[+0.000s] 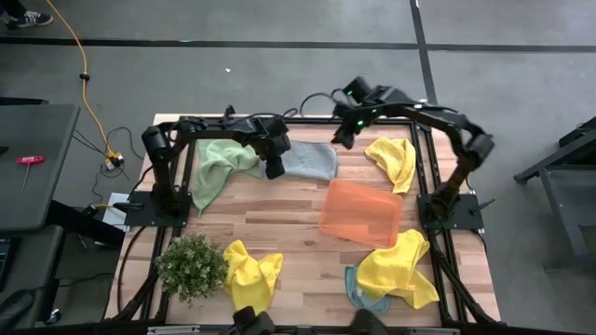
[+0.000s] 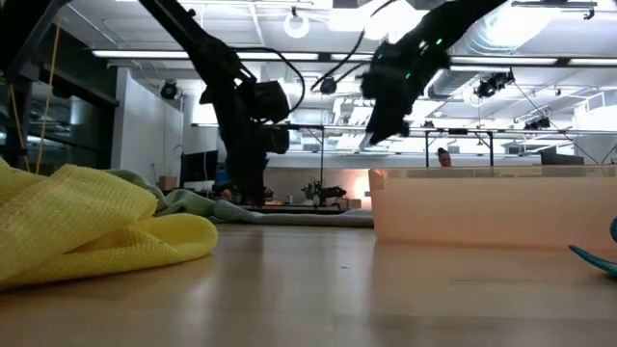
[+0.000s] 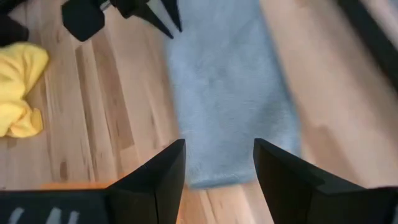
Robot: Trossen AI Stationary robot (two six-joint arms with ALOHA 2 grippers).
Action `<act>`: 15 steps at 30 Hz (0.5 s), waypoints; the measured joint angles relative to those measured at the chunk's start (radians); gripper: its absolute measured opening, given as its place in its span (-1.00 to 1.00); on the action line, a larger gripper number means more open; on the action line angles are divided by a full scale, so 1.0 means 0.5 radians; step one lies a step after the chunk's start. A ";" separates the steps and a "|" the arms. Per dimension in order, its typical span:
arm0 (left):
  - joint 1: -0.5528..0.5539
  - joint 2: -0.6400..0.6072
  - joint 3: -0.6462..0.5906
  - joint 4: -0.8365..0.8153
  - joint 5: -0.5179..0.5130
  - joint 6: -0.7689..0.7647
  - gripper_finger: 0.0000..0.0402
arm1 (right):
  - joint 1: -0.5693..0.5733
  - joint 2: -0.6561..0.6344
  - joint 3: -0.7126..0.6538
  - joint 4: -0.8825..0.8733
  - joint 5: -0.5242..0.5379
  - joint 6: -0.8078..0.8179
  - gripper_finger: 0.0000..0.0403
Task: Fold microfiber towels
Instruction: Fold the gray microfiber towel
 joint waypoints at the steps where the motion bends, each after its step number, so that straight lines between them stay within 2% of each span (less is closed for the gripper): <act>1: -0.010 0.020 0.001 0.008 0.000 0.000 -0.72 | 0.025 0.057 0.000 0.015 -0.009 0.000 -0.10; 6: -0.061 0.105 0.000 -0.011 -0.001 -0.079 -0.72 | 0.125 0.307 0.000 0.159 -0.011 0.110 -0.10; 15: -0.088 0.113 0.004 -0.009 -0.001 -0.237 -0.72 | 0.190 0.593 0.000 0.289 0.333 0.516 -0.10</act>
